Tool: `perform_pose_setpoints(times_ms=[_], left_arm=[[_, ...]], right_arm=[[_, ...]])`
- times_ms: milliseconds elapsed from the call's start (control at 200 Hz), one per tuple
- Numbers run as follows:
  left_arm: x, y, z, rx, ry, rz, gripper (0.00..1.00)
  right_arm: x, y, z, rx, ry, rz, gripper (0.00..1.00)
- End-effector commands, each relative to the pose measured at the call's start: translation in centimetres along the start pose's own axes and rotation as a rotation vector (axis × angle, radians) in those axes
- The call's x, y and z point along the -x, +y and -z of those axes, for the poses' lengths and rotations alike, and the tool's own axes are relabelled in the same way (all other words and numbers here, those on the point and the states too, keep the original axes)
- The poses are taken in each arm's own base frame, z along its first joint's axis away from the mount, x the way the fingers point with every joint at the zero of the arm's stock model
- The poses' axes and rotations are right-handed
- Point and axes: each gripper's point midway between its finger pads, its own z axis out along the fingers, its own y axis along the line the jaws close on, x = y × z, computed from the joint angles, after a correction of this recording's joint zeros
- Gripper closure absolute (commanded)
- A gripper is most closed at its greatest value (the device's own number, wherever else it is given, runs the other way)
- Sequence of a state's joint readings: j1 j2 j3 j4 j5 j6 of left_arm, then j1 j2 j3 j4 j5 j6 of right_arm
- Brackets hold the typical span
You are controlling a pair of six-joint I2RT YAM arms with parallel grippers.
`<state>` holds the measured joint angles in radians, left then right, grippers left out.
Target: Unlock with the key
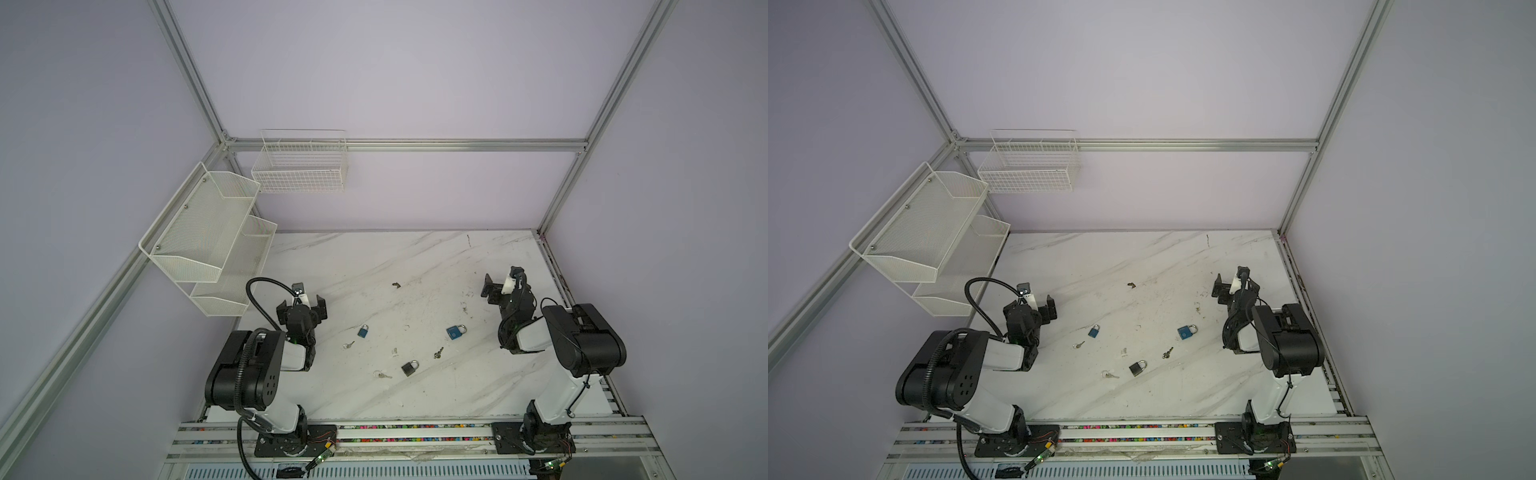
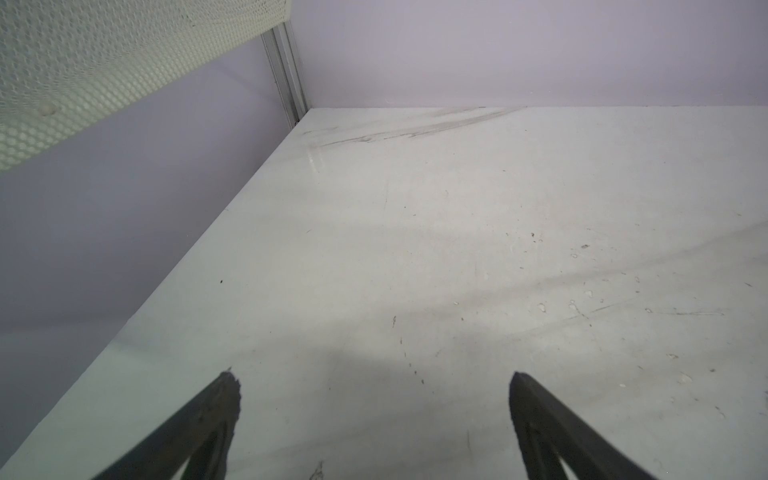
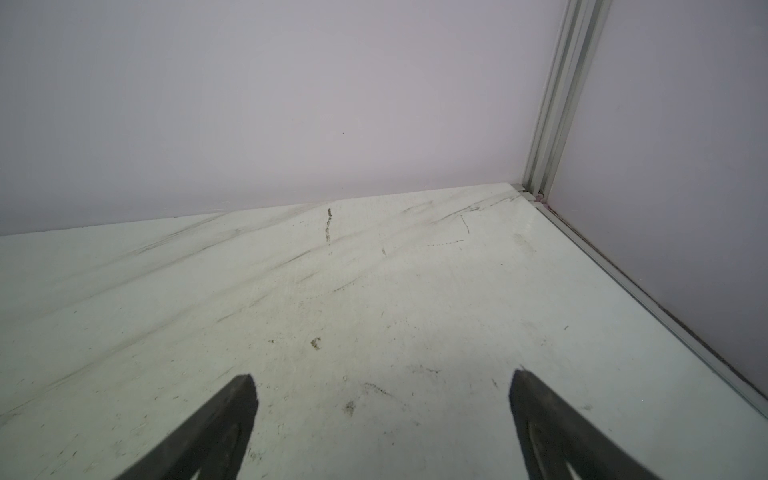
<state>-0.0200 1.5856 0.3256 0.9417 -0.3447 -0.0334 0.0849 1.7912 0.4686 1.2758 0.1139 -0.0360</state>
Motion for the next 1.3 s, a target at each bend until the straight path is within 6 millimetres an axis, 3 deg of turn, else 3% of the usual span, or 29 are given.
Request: perform_pose_setpoints(times_ms=[0,245,490,520,815,920,1035,1135,1295], left_arm=[[3.1,0.2,-0.4,0.013,-0.092,0.044,0.0],[3.4,-0.2,-0.2,-0.015,-0.099,0.034,0.0],[5.0,-0.5,1.7,-0.069,-0.13,0.022,0.0],[6.3,-0.4,2.4,-0.076,-0.162,0.031,0.0],[11.0,-0.5,6.1,-0.17,-0.196,0.179,0.0],[12.6,-0.1,7.1,-0.186,-0.21,0.302,0.0],[12.7,1.3,7.4,-0.129,-0.182,0.499,0.0],[11.8,1.6,7.6,-0.119,-0.133,0.616,0.0],[10.4,0.5,7.1,-0.142,0.009,0.637,0.0]], right_arm=[[1.8,0.1,0.0,0.004,-0.064,0.011,0.02],[1.9,0.0,0.1,0.003,-0.068,0.007,0.02],[3.8,-0.5,1.0,-0.022,-0.096,-0.013,0.03],[4.2,-0.5,1.2,-0.024,-0.097,-0.016,0.02],[8.2,-0.8,2.2,-0.048,-0.06,-0.163,0.03],[7.6,-2.3,2.1,-0.16,0.042,-0.36,0.03],[6.3,-1.8,2.1,-0.155,0.111,-0.487,0.03],[5.7,-0.1,2.0,-0.075,0.181,-0.538,0.03],[4.6,2.0,1.8,0.001,0.323,-0.548,0.02]])
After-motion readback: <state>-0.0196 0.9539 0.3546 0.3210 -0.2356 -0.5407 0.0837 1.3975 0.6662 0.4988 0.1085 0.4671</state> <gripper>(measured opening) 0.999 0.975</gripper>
